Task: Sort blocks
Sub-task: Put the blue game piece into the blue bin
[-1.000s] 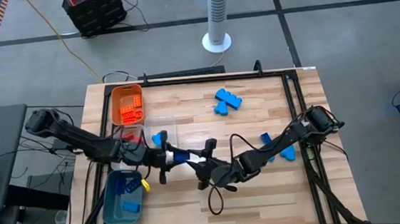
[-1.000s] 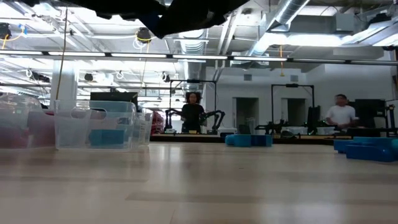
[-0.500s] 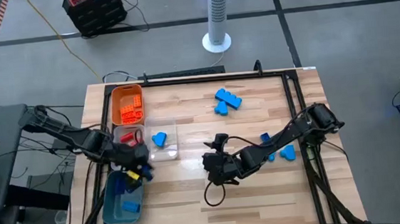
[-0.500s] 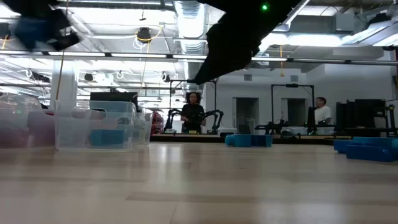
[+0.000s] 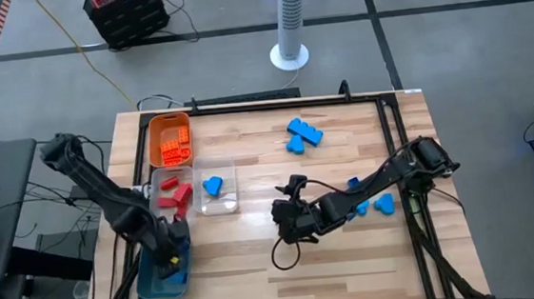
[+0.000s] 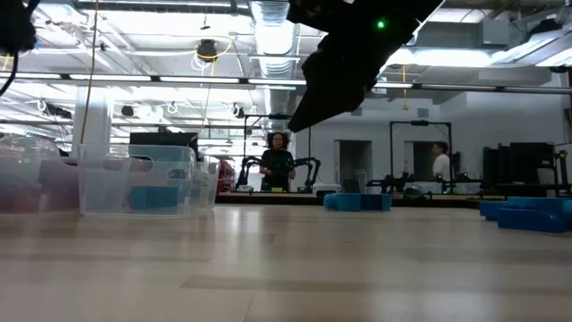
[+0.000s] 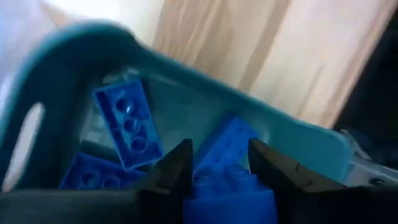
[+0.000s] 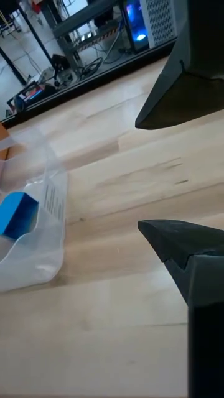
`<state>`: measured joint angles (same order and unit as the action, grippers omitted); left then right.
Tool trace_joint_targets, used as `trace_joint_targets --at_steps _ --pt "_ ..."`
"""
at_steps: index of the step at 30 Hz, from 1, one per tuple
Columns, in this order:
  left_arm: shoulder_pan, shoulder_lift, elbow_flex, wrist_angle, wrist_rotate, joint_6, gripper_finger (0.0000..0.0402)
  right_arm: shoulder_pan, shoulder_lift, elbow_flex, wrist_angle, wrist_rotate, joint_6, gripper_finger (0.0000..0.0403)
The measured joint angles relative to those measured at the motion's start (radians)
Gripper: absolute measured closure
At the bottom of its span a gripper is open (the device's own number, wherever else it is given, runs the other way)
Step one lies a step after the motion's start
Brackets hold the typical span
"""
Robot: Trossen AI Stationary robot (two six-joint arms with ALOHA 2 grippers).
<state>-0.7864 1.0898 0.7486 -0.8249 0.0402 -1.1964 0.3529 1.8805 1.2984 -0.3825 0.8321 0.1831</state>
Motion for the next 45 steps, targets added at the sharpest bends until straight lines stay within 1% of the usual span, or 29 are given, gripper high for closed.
trace_joint_targets --at_steps 1,2,3,5,8,10,11,13,15,17,19,22,25,27,28,29,30,33,36,39,42,45 --pt "-0.01 0.02 0.0 0.0 0.0 -0.015 0.0271 -0.001 -0.005 0.0 -0.01 -0.001 0.001 0.0155" --pt "-0.018 0.038 0.0 0.0 0.0 -0.025 0.026 -0.002 -0.013 0.0 -0.019 -0.005 0.0 0.0155" --pt "-0.024 0.053 0.0 0.0 0.001 -0.032 0.0239 -0.003 -0.023 0.0 -0.026 -0.018 0.001 0.0155" --pt "-0.026 0.075 0.0 -0.005 0.012 -0.04 0.0182 -0.01 -0.048 0.0 -0.041 -0.038 0.001 0.0155" --pt "-0.026 0.084 0.0 -0.014 0.048 -0.05 0.0108 -0.008 -0.083 0.0 -0.083 -0.045 0.005 0.0155" --pt "-0.021 0.079 0.002 -0.015 0.071 -0.046 0.0081 -0.008 -0.109 0.0 -0.125 -0.045 0.021 0.0155" --pt "-0.019 0.075 0.008 -0.022 0.074 -0.045 0.0074 -0.008 -0.125 0.0 -0.154 -0.045 0.033 0.0155" --pt "-0.018 0.057 0.033 -0.024 0.065 -0.046 0.0071 -0.008 -0.159 0.0 -0.218 -0.046 0.065 0.0155" --pt "-0.018 0.04 0.067 -0.024 0.034 -0.027 0.0077 -0.01 -0.19 0.0 -0.29 -0.046 0.098 0.0155" --pt "-0.018 0.024 0.107 -0.023 -0.029 0.023 0.0087 -0.022 -0.216 0.0 -0.372 -0.048 0.131 0.0155" --pt "-0.018 0.007 0.146 -0.021 -0.132 0.092 0.0098 -0.046 -0.237 0.0 -0.447 -0.053 0.177 0.0155" --pt "-0.017 -0.004 0.191 -0.02 -0.352 0.222 0.0111 -0.094 -0.262 -0.017 -0.507 -0.059 0.219 0.0155" --pt "-0.008 -0.004 0.203 -0.018 -0.697 0.347 0.0117 -0.161 -0.281 -0.064 -0.487 -0.107 0.217 0.0155" --pt "0.006 -0.004 0.198 -0.012 -0.92 0.377 0.0119 -0.219 -0.293 -0.104 -0.459 -0.168 0.205 0.0155" --pt "0.017 -0.004 0.192 -0.009 -1.006 0.388 0.0119 -0.249 -0.298 -0.124 -0.452 -0.202 0.202 0.0155" --pt "0.031 -0.004 0.186 0.003 -1.071 0.4 0.0119 -0.278 -0.302 -0.145 -0.452 -0.239 0.196 0.0155" --pt "0.048 -0.004 0.18 0.025 -1.11 0.417 0.0119 -0.302 -0.307 -0.168 -0.458 -0.28 0.195 0.0155" --pt "0.093 -0.003 0.162 0.124 -1.14 0.495 0.0119 -0.338 -0.328 -0.227 -0.542 -0.417 0.228 0.0155" --pt "0.124 -0.003 0.142 0.245 -1.14 0.616 0.0119 -0.325 -0.361 -0.271 -0.675 -0.519 0.335 0.0155" --pt "0.173 -0.003 0.14 0.35 -1.14 0.731 0.0119 -0.315 -0.409 -0.318 -0.78 -0.544 0.461 0.0155" --pt "0.224 -0.003 0.14 0.432 -1.118 0.806 0.0119 -0.332 -0.464 -0.384 -0.763 -0.58 0.519 0.0155" --pt "0.261 0.013 0.14 0.453 -1.075 0.832 0.0119 -0.366 -0.529 -0.456 -0.718 -0.626 0.565 0.0155"
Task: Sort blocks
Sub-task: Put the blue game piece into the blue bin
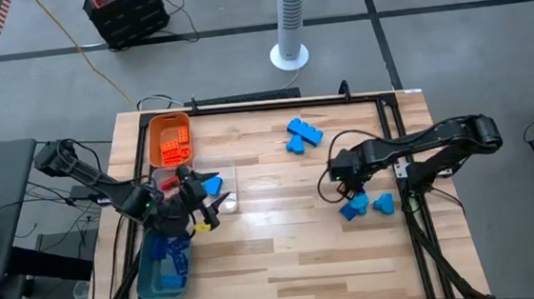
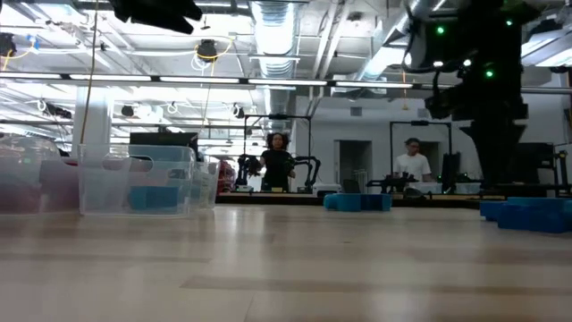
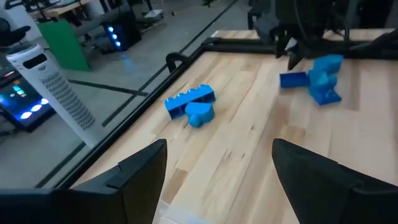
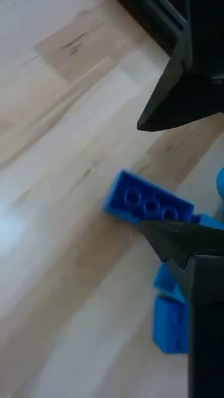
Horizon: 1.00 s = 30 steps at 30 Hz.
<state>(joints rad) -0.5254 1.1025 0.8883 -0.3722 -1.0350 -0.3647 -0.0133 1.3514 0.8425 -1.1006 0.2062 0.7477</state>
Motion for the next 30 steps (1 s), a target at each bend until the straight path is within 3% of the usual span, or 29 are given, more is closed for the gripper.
trace_joint_targets --at_steps 9,17,30 --pt "0.006 0.062 -0.001 0.004 0.01 0.013 0.0119 0.01 -0.066 -0.103 0.074 -0.023 0.126 0.0154" --pt "0.006 0.062 -0.001 0.002 0.027 0.011 0.0119 0.074 0.013 -0.117 0.138 -0.025 0.17 0.0154" --pt "0.004 0.062 -0.001 -0.035 0.068 0.004 0.0119 0.07 0.14 -0.117 0.22 -0.024 0.133 0.0166"
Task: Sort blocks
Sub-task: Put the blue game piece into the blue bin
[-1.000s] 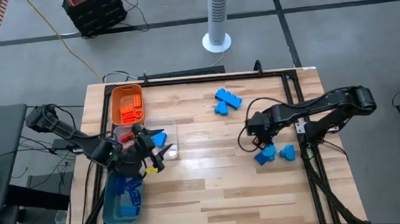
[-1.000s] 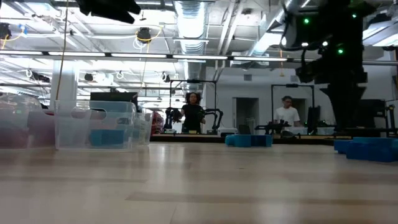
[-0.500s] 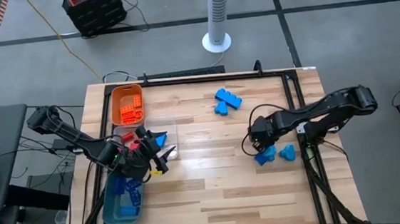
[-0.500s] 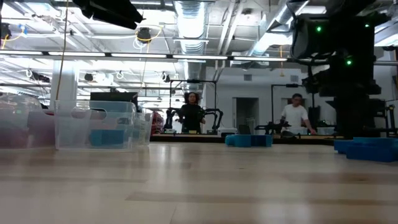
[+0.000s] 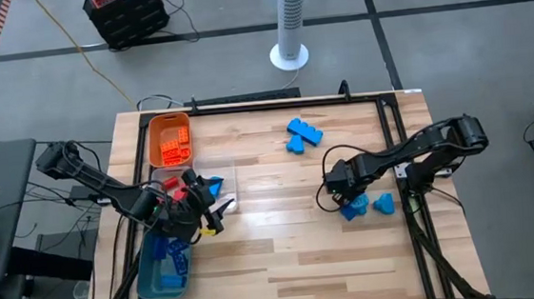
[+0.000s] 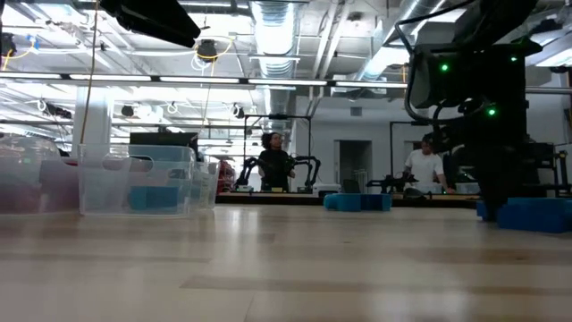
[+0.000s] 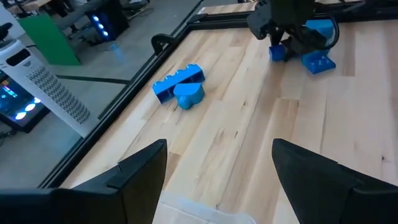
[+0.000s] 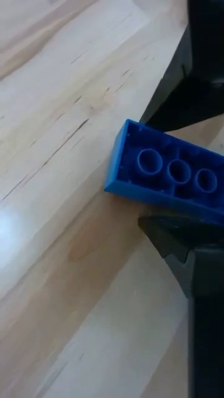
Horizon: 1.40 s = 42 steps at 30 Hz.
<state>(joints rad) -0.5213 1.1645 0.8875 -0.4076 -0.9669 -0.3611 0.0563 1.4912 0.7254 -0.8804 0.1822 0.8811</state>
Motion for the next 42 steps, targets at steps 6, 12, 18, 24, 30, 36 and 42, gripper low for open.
trace_joint_targets --at_steps 6,12,18,24,30,36,42 --pt "0.0 0.0 0.0 -0.003 0.003 -0.001 0.0119 -0.014 0.001 0.0 -0.001 0.002 -0.046 0.0243" --pt "0.0 0.0 0.0 -0.046 0.019 0.001 0.0119 -0.005 -0.041 0.001 0.036 0.084 -0.104 0.0322" --pt "0.013 0.0 -0.073 0.018 0.03 0.041 0.0119 0.083 -0.207 0.005 0.391 0.327 -0.291 0.0322" --pt "0.075 0.0 -0.143 0.306 0.161 0.213 0.0119 0.155 -0.239 0.006 1.003 0.342 -0.667 0.0316" --pt "0.112 0.0 -0.178 0.531 0.335 0.347 0.0119 0.203 -0.126 0.007 1.474 0.285 -0.89 0.0315" --pt "0.115 0.0 -0.218 0.698 0.341 0.418 0.0119 0.203 0.031 0.024 1.796 0.237 -0.975 0.0315" --pt "0.125 0.0 -0.219 0.746 0.388 0.402 0.0119 0.179 0.183 0.167 1.832 0.115 -1.015 0.0315"
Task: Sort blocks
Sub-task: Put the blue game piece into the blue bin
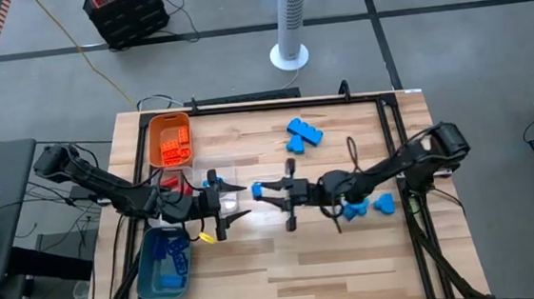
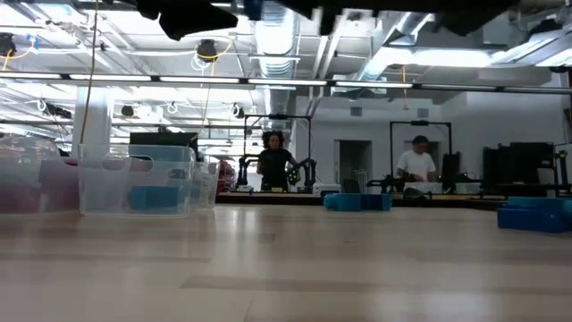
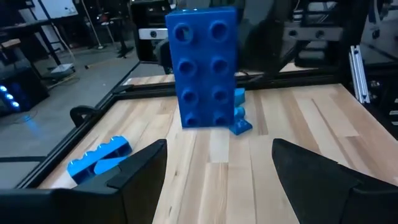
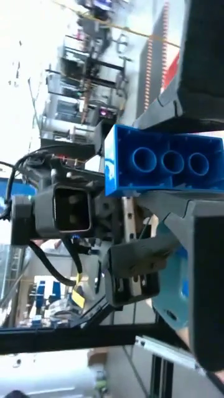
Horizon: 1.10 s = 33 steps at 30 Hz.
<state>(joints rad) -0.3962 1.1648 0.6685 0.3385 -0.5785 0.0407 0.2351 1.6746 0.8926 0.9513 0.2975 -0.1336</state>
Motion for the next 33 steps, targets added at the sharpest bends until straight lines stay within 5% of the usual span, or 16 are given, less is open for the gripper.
trace_joint_targets --at_steps 12,21,23,33 --pt "-0.001 0.0 0.0 0.017 -0.002 0.009 0.0133 0.004 0.157 0.239 -0.073 -0.068 -0.109 0.0315" --pt "-0.002 0.001 0.0 0.023 -0.009 0.023 0.0277 -0.002 0.165 0.249 -0.084 -0.067 -0.104 0.0315" --pt "-0.002 0.001 0.0 0.03 -0.011 0.023 0.0278 -0.006 0.163 0.25 -0.101 -0.066 -0.09 0.0313" --pt "-0.002 -0.004 0.002 0.012 -0.022 -0.017 0.0278 -0.015 0.059 0.247 -0.406 -0.041 0.003 0.0204"
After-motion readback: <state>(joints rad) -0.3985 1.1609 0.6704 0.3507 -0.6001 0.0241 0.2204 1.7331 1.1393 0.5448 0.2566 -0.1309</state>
